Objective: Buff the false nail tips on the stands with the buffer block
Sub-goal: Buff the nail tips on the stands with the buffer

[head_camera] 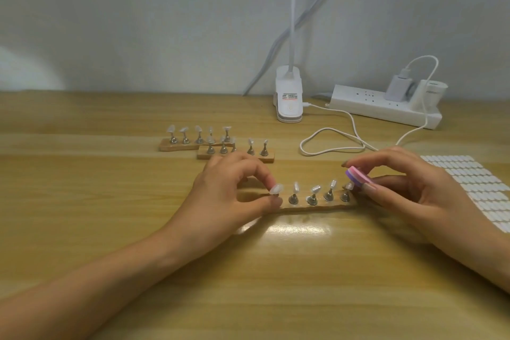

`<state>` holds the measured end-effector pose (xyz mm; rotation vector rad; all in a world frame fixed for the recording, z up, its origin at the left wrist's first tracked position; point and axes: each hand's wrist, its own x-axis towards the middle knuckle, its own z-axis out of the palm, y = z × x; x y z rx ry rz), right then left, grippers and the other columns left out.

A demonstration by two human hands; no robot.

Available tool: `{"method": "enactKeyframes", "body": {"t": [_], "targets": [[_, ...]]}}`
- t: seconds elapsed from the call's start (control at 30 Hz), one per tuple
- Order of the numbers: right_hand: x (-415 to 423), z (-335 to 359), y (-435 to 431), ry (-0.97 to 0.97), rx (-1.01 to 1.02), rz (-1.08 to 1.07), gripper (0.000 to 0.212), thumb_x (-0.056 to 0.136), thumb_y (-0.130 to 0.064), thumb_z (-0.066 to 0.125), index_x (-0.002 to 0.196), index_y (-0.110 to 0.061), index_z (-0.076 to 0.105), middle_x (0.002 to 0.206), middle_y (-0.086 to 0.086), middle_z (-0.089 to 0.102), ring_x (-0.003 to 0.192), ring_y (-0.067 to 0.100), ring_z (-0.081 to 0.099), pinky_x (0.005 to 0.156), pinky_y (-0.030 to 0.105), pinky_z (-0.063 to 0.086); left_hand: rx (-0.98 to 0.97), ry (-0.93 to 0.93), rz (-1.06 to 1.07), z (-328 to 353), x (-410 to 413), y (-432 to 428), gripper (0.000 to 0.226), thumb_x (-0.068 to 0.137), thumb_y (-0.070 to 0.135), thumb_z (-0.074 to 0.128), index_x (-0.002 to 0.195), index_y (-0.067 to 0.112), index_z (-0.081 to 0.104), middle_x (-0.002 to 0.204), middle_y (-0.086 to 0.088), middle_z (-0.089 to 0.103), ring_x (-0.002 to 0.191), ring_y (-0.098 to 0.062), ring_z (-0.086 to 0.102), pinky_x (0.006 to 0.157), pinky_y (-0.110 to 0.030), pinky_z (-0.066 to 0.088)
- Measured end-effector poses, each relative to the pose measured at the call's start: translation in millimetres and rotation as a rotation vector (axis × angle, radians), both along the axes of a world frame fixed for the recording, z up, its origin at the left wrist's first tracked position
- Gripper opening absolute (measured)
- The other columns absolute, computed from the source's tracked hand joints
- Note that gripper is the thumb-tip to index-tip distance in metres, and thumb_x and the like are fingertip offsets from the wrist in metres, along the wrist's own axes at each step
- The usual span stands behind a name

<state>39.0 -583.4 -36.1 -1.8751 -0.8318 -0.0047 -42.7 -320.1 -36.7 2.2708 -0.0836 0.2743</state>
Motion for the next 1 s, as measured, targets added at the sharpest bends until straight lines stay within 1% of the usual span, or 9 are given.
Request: {"method": "enactKeyframes", "body": {"t": [0.07, 0.17, 0.27, 0.4, 0.53, 0.73, 0.83, 0.9, 1.0], "targets": [[-1, 1, 0, 0.012, -0.004, 0.003, 0.027, 0.085, -0.056, 0.068, 0.107, -0.041, 0.073, 0.114, -0.009, 0.066, 0.094, 0.011, 0.075, 0.087, 0.020, 0.056, -0.022, 0.022, 0.011, 0, 0, -1, 0.016, 0.069, 0.047, 0.072, 0.081, 0.037, 0.067, 0.100, 0.022, 0.063, 0.109, -0.006, 0.051, 0.097, -0.029, 0.042], [-3, 2, 1, 0.046, 0.010, 0.000, 0.043, 0.075, -0.071, 0.068, 0.105, -0.040, 0.073, 0.115, -0.008, 0.067, 0.092, 0.013, 0.075, 0.084, 0.019, 0.056, -0.071, 0.038, 0.028, 0, 1, -2, 0.011, 0.071, 0.044, 0.075, 0.077, 0.039, 0.067, 0.088, 0.019, 0.065, 0.094, -0.004, 0.057, 0.090, -0.029, 0.047], [-5, 3, 2, 0.052, 0.008, 0.018, 0.042, 0.076, -0.070, 0.068, 0.103, -0.039, 0.073, 0.115, -0.009, 0.068, 0.090, 0.014, 0.076, 0.080, 0.021, 0.058, -0.101, 0.061, -0.021, 3, 3, 0, 0.006, 0.076, 0.037, 0.078, 0.078, 0.036, 0.073, 0.086, 0.018, 0.072, 0.082, -0.004, 0.062, 0.086, -0.032, 0.052], [-6, 3, 2, 0.025, -0.023, 0.008, 0.028, 0.084, -0.056, 0.067, 0.104, -0.038, 0.073, 0.117, -0.011, 0.069, 0.090, 0.011, 0.076, 0.081, 0.023, 0.058, -0.136, 0.113, -0.039, 6, 7, 5, 0.011, 0.073, 0.038, 0.084, 0.078, 0.033, 0.075, 0.082, -0.004, 0.074, 0.081, -0.027, 0.067, 0.086, -0.049, 0.053], [-5, 1, 1, 0.028, -0.021, 0.000, 0.021, 0.082, -0.042, 0.067, 0.101, -0.036, 0.074, 0.113, -0.011, 0.070, 0.089, 0.011, 0.076, 0.080, 0.024, 0.059, -0.126, 0.095, -0.033, 5, 8, 6, 0.015, 0.071, 0.039, 0.083, 0.076, 0.031, 0.072, 0.080, 0.001, 0.074, 0.074, -0.019, 0.065, 0.075, -0.037, 0.052], [-3, 0, 1, 0.031, -0.021, 0.023, 0.020, 0.087, -0.048, 0.067, 0.103, -0.037, 0.073, 0.115, -0.011, 0.070, 0.090, 0.012, 0.075, 0.078, 0.023, 0.059, -0.081, 0.073, -0.069, 6, 8, 5, 0.019, 0.073, 0.030, 0.084, 0.083, 0.035, 0.069, 0.088, 0.024, 0.067, 0.071, 0.001, 0.059, 0.068, -0.010, 0.044], [-2, -1, 2, 0.055, 0.005, 0.026, 0.020, 0.084, -0.043, 0.068, 0.102, -0.036, 0.074, 0.115, -0.010, 0.070, 0.090, 0.012, 0.075, 0.077, 0.025, 0.060, -0.031, 0.009, -0.100, 5, 8, -4, 0.016, 0.074, 0.034, 0.081, 0.085, 0.038, 0.070, 0.093, 0.021, 0.065, 0.086, -0.007, 0.060, 0.085, -0.024, 0.050], [-1, -1, 2, 0.055, 0.008, 0.026, 0.021, 0.082, -0.040, 0.069, 0.102, -0.036, 0.074, 0.115, -0.009, 0.070, 0.090, 0.013, 0.075, 0.077, 0.026, 0.060, -0.067, 0.005, -0.102, 5, 8, -11, 0.009, 0.077, 0.034, 0.079, 0.082, 0.034, 0.071, 0.087, 0.017, 0.068, 0.087, -0.011, 0.063, 0.089, -0.039, 0.051], [0, -2, 3, 0.041, 0.001, 0.024, 0.022, 0.083, -0.039, 0.068, 0.103, -0.035, 0.075, 0.115, -0.008, 0.070, 0.090, 0.014, 0.075, 0.078, 0.028, 0.060, -0.058, -0.032, -0.097, 6, 7, -14, 0.012, 0.079, 0.026, 0.080, 0.078, 0.031, 0.070, 0.083, 0.014, 0.066, 0.089, -0.014, 0.063, 0.089, -0.045, 0.050]]}}
